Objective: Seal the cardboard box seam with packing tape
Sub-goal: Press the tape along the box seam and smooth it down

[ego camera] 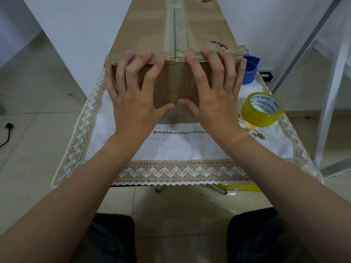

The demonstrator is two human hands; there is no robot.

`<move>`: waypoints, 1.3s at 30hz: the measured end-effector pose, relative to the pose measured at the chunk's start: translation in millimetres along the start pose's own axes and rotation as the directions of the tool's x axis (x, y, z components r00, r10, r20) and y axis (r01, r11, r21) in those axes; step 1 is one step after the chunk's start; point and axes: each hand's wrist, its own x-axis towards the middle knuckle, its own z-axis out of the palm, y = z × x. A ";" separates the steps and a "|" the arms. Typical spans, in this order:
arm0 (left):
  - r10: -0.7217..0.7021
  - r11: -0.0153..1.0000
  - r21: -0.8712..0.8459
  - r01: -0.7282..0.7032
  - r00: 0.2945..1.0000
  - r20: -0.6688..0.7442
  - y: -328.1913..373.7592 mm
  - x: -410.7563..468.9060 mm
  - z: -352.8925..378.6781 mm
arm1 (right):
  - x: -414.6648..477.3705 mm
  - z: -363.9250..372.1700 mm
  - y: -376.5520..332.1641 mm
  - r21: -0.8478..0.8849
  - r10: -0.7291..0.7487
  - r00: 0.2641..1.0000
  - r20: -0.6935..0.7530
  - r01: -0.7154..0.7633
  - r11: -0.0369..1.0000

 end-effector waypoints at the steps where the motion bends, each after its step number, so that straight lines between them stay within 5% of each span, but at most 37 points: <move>1: 0.006 1.000 0.008 -0.006 1.000 0.008 -0.6 -0.5 -0.5 | -0.7 -1.4 1.0 -0.003 -0.005 1.000 0.012 0.005 1.000; 18: -0.011 0.992 0.126 0.005 0.999 0.052 4.3 5.6 0.1 | 4.8 3.1 -19.3 -0.057 0.101 0.995 0.022 -0.100 0.993; 30: -0.014 0.995 0.096 0.004 0.994 0.113 0.7 9.1 -13.8 | 5.9 -19.9 -6.6 -0.056 0.051 0.995 0.081 -0.047 0.997; 39: -0.153 0.985 -0.088 0.151 0.988 -0.011 13.1 33.1 -22.9 | 38.7 -37.9 -11.4 0.193 0.156 0.988 0.005 -0.154 0.969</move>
